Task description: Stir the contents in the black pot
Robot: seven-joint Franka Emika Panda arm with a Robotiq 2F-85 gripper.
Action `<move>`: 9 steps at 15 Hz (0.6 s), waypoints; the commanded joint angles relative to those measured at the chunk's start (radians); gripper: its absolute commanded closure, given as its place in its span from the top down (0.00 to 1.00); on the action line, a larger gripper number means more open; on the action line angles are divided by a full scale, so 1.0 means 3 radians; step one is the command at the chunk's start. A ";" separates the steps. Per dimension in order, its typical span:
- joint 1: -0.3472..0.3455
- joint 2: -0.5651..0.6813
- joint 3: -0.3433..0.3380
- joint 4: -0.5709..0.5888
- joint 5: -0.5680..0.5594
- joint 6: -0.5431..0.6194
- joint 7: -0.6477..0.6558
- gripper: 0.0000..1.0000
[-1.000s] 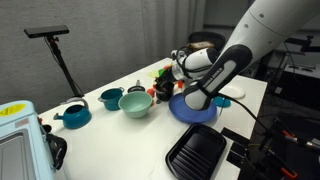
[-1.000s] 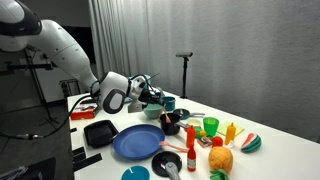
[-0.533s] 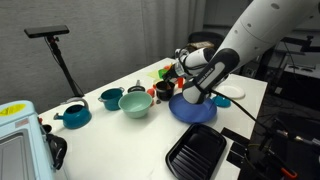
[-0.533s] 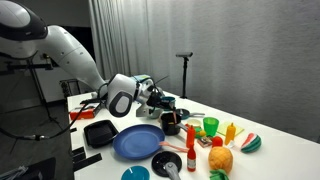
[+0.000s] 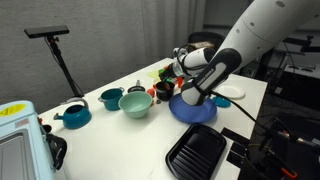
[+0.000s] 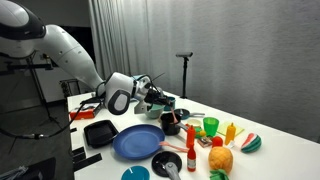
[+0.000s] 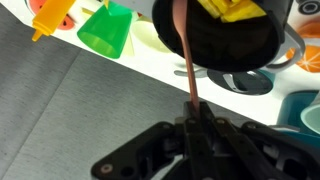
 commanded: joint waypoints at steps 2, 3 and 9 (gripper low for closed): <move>0.0137 -0.0255 -0.0101 -0.0109 -0.0033 0.0026 -0.0084 0.02; 0.0132 -0.0310 -0.0081 -0.0154 -0.0057 -0.0016 -0.0067 0.02; -0.0110 -0.0543 0.0282 -0.0355 -0.0245 0.0033 0.0217 0.02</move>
